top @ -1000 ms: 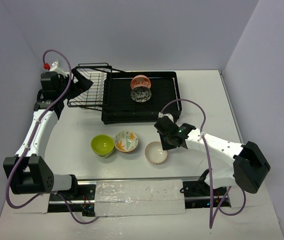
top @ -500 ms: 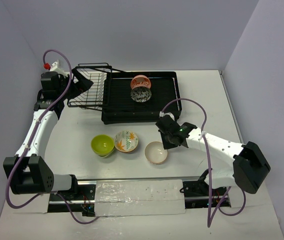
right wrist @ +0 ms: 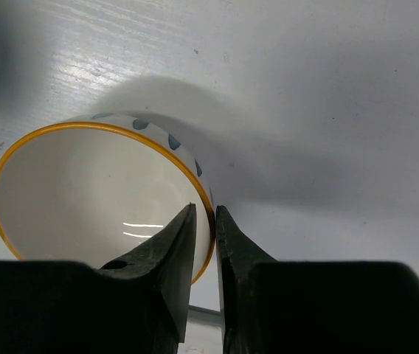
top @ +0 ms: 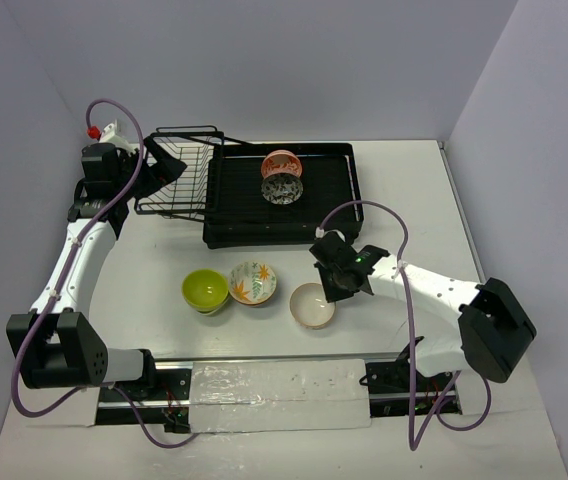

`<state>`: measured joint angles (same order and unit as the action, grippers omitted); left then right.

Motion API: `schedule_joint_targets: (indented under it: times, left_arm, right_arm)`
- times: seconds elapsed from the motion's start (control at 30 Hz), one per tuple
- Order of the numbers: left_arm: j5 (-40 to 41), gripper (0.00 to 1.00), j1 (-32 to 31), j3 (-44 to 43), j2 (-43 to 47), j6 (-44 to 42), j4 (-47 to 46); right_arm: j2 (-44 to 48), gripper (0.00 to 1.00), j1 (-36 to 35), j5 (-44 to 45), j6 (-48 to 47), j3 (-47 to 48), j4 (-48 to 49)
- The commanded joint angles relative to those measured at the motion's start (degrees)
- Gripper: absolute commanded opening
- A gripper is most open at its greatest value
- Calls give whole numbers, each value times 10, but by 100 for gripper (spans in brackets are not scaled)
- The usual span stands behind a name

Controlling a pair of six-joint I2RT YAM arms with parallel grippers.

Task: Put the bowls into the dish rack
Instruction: Pick up the bowl from the center of the board.

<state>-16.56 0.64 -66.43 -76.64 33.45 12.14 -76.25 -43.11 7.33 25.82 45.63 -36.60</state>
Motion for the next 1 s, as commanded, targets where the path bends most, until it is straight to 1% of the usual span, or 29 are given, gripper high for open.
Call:
schedule_joint_targets:
  times: [0.0, 0.3, 0.57, 0.63, 0.67, 0.7, 0.83, 0.93, 0.97]
  left_arm:
    - [0, 95, -2, -9, 21, -11, -5]
    - [-6, 95, -2, -8, 23, -10, -9]
    - [-6, 95, -1, -8, 22, -9, -7]
    - [-5, 95, -2, -9, 22, -9, -6]
    - [-4, 95, -2, -9, 22, -10, -7]
    - [-3, 95, -2, -8, 22, -10, -7]
    - [-3, 95, -2, -9, 23, -10, -6]
    - [-4, 95, -2, -9, 23, -10, -6]
    - [-4, 95, -2, -9, 22, -10, -7]
  right_arm:
    - [-4, 23, 3, -9, -5, 1, 14]
    - [-8, 21, 4, -11, -6, 2, 14]
    - [-23, 22, 6, -10, -5, 5, 19]
    - [-25, 19, 6, -8, -5, 6, 19]
    - [-23, 14, 6, -7, -5, 6, 19]
    - [-22, 12, 5, -7, -6, 6, 19]
    - [-15, 7, 7, -3, -6, 6, 16]
    - [-12, 0, 8, 5, -5, 10, 14]
    - [-10, 0, 8, 8, -5, 10, 13]
